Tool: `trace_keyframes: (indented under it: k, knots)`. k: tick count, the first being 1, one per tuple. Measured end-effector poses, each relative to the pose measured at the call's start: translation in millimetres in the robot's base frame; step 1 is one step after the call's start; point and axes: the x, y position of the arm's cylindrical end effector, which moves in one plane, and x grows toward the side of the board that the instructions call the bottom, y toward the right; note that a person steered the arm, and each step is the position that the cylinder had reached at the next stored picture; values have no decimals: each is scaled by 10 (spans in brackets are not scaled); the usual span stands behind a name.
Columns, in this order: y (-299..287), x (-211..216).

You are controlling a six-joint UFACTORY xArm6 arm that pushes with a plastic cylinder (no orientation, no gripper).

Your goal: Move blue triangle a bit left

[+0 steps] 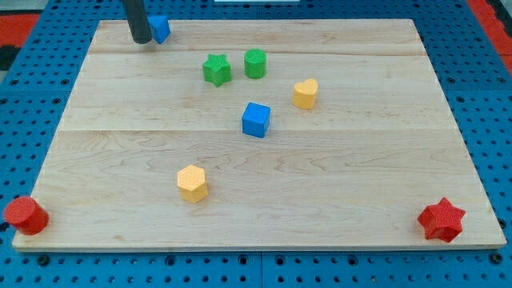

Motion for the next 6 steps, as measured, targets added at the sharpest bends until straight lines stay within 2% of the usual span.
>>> trace_keyframes:
  k: [1, 2, 3, 4, 5, 6]
  knots:
    - [135, 235]
    - [588, 184]
    - [887, -118]
    - [694, -378]
    - [205, -498]
    - [-5, -507]
